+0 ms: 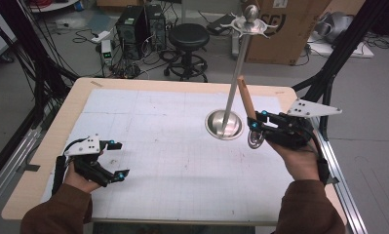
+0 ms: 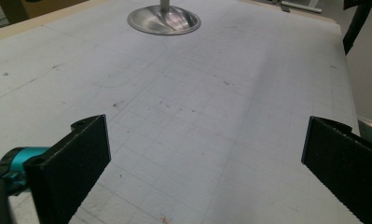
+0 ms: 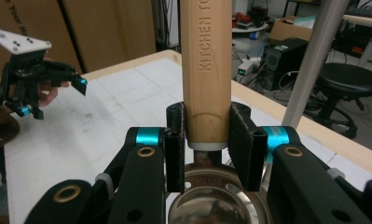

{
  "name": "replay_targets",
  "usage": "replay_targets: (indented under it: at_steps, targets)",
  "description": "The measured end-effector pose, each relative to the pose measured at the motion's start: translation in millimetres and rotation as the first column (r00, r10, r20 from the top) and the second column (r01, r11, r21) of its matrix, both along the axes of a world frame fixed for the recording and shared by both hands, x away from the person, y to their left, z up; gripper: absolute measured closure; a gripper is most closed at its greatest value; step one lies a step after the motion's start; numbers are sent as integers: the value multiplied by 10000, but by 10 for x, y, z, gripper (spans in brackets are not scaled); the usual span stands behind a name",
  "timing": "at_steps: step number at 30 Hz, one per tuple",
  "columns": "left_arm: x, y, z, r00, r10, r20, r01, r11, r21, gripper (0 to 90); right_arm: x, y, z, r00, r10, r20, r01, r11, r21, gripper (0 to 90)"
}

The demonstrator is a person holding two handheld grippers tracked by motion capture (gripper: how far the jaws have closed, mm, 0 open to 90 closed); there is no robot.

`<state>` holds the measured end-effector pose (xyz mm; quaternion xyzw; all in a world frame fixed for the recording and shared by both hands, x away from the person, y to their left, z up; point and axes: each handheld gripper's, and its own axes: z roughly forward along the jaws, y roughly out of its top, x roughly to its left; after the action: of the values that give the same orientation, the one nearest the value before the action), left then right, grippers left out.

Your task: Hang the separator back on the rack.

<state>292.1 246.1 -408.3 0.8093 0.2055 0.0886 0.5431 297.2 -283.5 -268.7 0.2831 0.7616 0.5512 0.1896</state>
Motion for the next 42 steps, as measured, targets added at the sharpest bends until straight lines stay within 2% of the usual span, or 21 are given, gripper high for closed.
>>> replay_targets:
  at_steps: [10, 20, 30, 42]
  targets:
    - [1, -2, -1, 10000, 19, 9, -19, 10000, 23, 17, 54, -140, 182, 9991, -209, 356, 210, 9998, -11, 690]
    - [5, -3, -4, 10000, -34, -8, 34, 10000, 67, 16, 128, -280, 282, 9978, -409, 516, 402, 9991, 134, 690]
    - [4, -5, -7, 10000, -7, -31, 7, 10000, 60, 16, 205, -387, 456, 9943, -835, 670, 831, 9965, 85, 690]
    - [2, -4, -5, 10000, -25, -28, 25, 10000, 38, 16, 344, -435, 571, 9872, -1443, 683, 1452, 9894, -80, 690]
